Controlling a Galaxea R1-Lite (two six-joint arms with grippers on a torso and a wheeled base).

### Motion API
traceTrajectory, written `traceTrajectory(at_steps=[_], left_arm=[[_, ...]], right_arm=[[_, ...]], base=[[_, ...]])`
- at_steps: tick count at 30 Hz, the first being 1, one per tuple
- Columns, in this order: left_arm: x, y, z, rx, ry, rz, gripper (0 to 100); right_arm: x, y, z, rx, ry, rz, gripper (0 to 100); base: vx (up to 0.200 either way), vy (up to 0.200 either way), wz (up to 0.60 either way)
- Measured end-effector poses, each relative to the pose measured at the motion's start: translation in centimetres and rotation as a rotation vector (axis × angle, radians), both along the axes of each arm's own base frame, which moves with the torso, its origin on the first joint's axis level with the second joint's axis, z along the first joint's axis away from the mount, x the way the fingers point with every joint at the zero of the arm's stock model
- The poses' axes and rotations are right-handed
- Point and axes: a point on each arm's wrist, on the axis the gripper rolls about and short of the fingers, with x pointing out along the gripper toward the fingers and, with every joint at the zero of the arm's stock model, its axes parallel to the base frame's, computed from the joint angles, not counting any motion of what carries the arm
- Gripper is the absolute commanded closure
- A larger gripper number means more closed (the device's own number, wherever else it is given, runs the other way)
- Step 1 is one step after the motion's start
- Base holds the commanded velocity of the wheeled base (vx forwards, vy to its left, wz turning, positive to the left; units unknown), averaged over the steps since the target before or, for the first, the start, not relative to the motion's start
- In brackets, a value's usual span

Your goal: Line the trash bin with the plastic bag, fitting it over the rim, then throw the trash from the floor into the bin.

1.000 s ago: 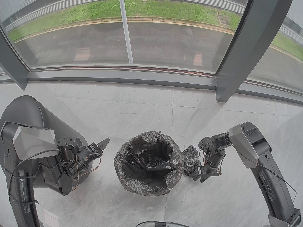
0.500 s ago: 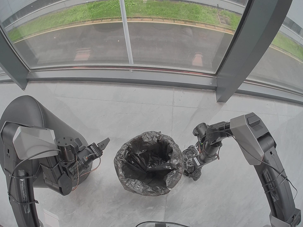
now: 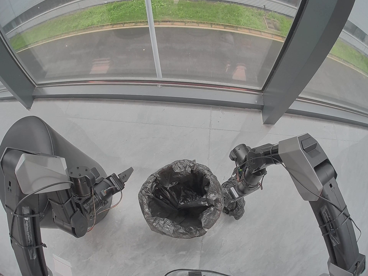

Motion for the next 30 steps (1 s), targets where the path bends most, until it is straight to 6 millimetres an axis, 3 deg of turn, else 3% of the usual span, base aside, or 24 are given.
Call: traceTrajectory(at_steps=[9, 18, 29, 30], left_arm=[[0.0, 0.0, 0.0, -0.001, 0.000, 0.000, 0], [0.0, 0.0, 0.1, -0.001, -0.003, 0.001, 0], [0.0, 0.0, 0.1, -0.001, -0.003, 0.001, 0], [0.0, 0.0, 0.1, -0.001, -0.003, 0.001, 0]], right_arm=[[1.1, 1.5, -0.2, -0.047, -0.177, 0.031, 0], [0.8, 3.2, -2.4, -0.082, -0.202, 0.109, 0], [0.6, 3.2, -4.2, -0.108, -0.183, 0.107, 0], [0.6, 3.1, -4.3, -0.113, -0.183, 0.105, 100]], base=[[0.000, 0.000, 0.00], [0.000, 0.000, 0.00], [0.000, 0.000, 0.00], [0.000, 0.000, 0.00]])
